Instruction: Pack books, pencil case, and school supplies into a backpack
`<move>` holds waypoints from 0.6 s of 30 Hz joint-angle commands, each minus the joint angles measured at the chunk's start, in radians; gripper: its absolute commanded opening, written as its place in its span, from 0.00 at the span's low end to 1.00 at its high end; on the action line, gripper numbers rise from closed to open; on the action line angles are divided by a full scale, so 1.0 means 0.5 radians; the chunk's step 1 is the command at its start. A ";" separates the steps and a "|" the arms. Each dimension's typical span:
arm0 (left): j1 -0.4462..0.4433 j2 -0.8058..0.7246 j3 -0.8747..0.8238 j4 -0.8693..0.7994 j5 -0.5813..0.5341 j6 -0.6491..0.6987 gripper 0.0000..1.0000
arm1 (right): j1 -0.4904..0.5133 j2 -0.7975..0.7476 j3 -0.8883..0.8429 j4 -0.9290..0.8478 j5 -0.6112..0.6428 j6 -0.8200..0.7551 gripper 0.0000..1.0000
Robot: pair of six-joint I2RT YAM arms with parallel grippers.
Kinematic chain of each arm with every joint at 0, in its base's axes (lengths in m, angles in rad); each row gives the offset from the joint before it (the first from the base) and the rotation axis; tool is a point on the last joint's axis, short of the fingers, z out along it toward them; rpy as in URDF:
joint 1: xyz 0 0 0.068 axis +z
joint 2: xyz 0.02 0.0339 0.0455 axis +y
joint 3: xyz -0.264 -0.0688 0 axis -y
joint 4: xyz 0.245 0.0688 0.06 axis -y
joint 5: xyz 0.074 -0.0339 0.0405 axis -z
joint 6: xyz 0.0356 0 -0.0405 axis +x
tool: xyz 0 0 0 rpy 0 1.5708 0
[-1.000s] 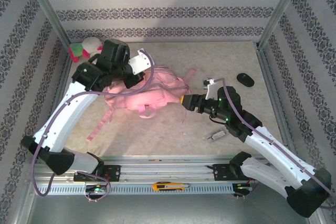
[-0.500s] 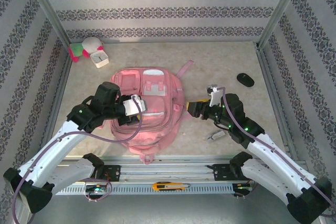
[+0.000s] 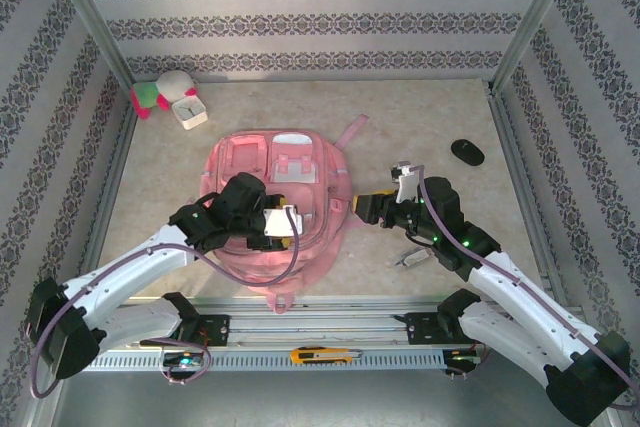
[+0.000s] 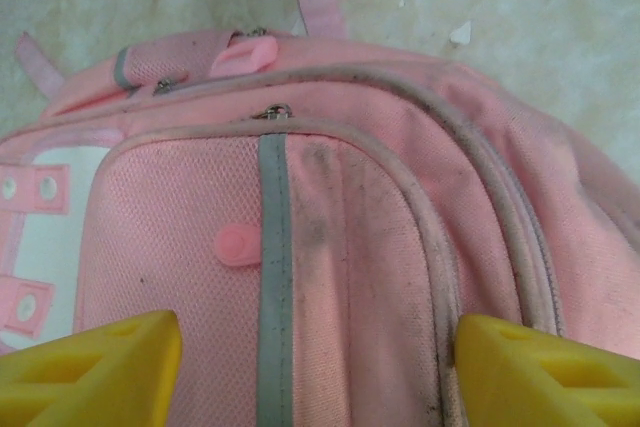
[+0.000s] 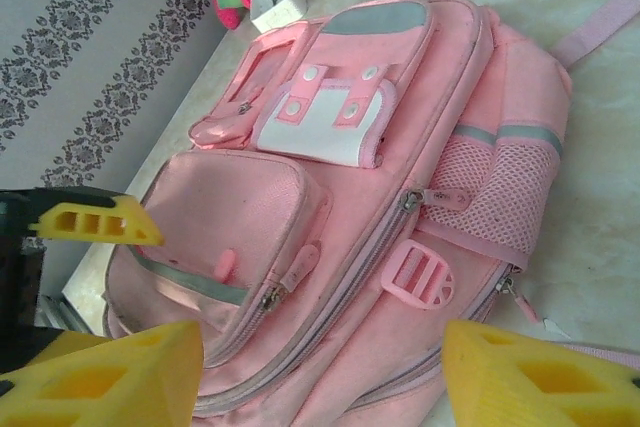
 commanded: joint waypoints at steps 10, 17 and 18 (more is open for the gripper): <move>-0.039 0.127 -0.045 0.186 0.218 -0.151 0.77 | 0.002 0.022 -0.022 0.078 -0.091 -0.097 0.64; -0.043 0.200 -0.132 0.298 -0.014 -0.135 0.74 | 0.005 0.041 -0.030 0.085 -0.102 -0.123 0.64; -0.044 0.208 -0.128 0.295 -0.013 -0.137 0.74 | 0.004 0.039 -0.029 0.082 -0.106 -0.130 0.64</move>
